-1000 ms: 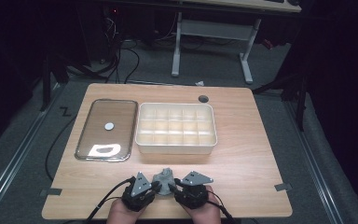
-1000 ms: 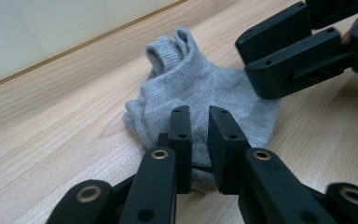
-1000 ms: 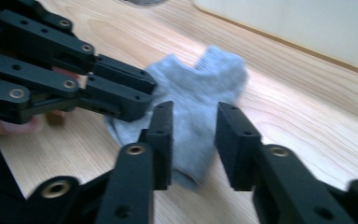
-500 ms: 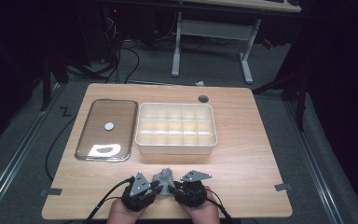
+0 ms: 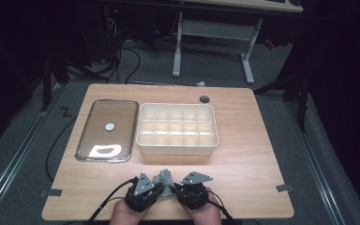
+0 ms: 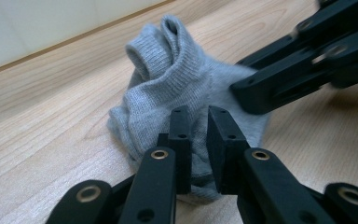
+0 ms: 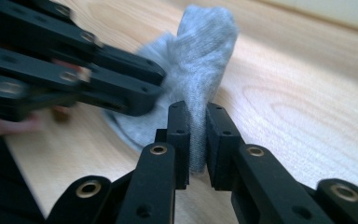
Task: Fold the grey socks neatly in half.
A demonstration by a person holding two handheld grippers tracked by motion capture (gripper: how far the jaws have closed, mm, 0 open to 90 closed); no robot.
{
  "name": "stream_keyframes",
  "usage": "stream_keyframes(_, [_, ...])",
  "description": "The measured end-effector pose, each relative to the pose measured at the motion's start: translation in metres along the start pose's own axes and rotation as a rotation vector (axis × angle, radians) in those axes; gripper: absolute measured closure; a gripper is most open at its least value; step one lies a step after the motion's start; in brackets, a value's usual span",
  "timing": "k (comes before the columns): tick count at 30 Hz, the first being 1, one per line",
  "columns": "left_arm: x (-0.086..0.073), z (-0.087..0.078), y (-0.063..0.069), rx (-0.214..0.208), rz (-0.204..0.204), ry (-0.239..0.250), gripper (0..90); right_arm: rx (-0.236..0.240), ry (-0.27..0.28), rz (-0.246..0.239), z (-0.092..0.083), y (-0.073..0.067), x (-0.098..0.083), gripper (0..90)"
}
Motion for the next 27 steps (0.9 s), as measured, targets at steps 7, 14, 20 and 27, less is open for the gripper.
stream_keyframes(7, [0.001,0.002,0.001,0.002,0.016,-0.004,81.2,-0.003,0.009,-0.083,-0.007,-0.019,0.008,81.3])
stream_keyframes(14, [0.001,0.002,0.001,-0.001,0.016,-0.004,81.1,-0.071,0.055,-0.004,-0.023,0.010,0.010,66.3])
stream_keyframes(20, [0.001,0.002,0.001,-0.005,0.017,-0.003,80.4,-0.104,0.003,-0.016,-0.012,0.016,0.002,76.7])
stream_keyframes(27, [0.001,0.001,0.000,-0.019,0.011,-0.002,78.4,-0.092,-0.005,-0.004,-0.001,0.013,0.000,85.3])
Point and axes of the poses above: each handheld gripper's, and its own axes: z roughly forward along the jaws, x roughly out of its top, y roughly to its right, the point moved 3 cm from there along z, roughly forward along the jaws, and after that the axes turned 2 degrees about y, right-handed, at the moved point
